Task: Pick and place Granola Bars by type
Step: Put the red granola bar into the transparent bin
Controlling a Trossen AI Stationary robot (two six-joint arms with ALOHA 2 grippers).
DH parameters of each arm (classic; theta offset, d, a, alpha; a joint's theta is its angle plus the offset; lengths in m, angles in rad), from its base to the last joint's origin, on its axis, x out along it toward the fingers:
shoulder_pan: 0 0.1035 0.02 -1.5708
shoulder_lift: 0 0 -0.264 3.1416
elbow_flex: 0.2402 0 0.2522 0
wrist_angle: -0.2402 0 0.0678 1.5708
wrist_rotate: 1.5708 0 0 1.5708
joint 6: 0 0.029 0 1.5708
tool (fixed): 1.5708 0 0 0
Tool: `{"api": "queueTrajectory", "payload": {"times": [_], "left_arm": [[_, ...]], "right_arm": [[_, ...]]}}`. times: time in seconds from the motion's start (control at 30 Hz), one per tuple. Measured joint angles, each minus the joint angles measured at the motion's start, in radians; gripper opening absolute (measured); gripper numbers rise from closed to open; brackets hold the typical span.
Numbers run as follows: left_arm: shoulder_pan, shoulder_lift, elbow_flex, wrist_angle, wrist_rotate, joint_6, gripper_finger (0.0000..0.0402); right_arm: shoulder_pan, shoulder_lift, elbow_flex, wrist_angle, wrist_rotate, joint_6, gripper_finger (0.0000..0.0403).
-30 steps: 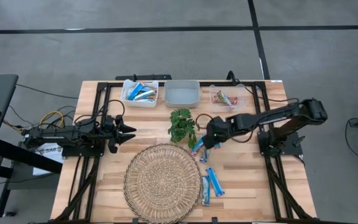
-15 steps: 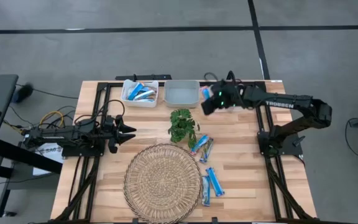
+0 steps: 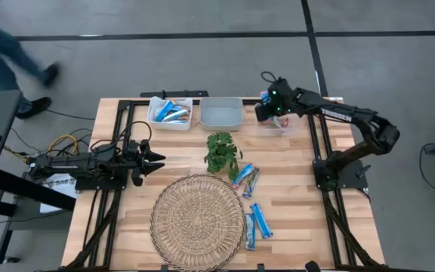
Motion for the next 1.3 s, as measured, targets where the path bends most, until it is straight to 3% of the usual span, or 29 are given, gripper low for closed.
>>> {"api": "queueTrajectory", "payload": {"times": [0.27,0.6,0.73,1.03,1.3], "left_arm": [[0.000,0.000,0.000,0.000,0.000,0.000,0.0153],[0.000,0.000,0.000,0.000,0.000,0.000,0.0153],[0.000,0.000,0.000,0.000,0.000,0.000,0.0153],[0.000,0.000,0.000,0.000,0.000,0.000,0.0153],[0.000,0.000,0.000,0.000,0.000,0.000,0.0153]], "right_arm": [[-0.012,0.113,-0.001,-0.025,-0.003,-0.050,0.0054],[0.010,0.080,-0.001,-0.034,-0.005,-0.105,0.0167],[0.040,0.009,-0.001,-0.023,-0.079,-0.165,0.0201],[0.244,-0.158,-0.001,-0.017,-0.350,-0.533,0.0225],[0.488,-0.162,-0.001,-0.018,-0.241,-0.989,0.0212]]}}
